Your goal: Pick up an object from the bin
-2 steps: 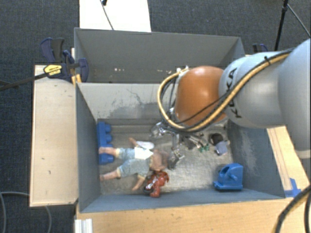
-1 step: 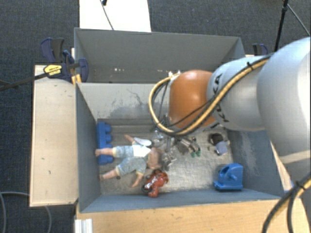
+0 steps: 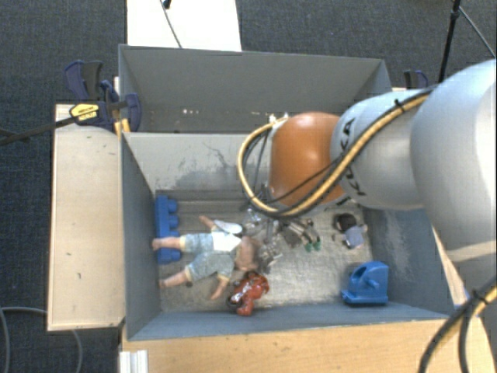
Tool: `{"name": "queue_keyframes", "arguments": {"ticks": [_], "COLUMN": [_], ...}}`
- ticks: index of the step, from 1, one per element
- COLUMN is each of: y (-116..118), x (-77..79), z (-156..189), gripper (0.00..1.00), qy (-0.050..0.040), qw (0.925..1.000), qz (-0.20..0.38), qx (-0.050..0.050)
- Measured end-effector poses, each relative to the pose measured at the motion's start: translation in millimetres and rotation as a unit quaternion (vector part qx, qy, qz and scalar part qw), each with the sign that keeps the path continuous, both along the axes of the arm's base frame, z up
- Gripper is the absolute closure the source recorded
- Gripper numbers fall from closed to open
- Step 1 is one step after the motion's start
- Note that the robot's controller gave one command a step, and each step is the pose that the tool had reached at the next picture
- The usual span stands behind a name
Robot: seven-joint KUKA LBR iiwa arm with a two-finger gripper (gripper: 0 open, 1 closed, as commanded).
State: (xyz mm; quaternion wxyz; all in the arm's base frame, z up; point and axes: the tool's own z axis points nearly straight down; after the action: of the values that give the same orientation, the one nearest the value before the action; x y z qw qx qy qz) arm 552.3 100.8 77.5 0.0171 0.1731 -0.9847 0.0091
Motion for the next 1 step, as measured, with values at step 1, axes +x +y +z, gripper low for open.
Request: {"name": "queue_keyframes", "arguments": {"ticks": [1], "y": [0.2], "x": [-1.2], "z": [3.6], "gripper": [1.00], "qy": [-0.0016], "qw": [1.0000], "qz": [-0.001], "qx": [0.002]}}
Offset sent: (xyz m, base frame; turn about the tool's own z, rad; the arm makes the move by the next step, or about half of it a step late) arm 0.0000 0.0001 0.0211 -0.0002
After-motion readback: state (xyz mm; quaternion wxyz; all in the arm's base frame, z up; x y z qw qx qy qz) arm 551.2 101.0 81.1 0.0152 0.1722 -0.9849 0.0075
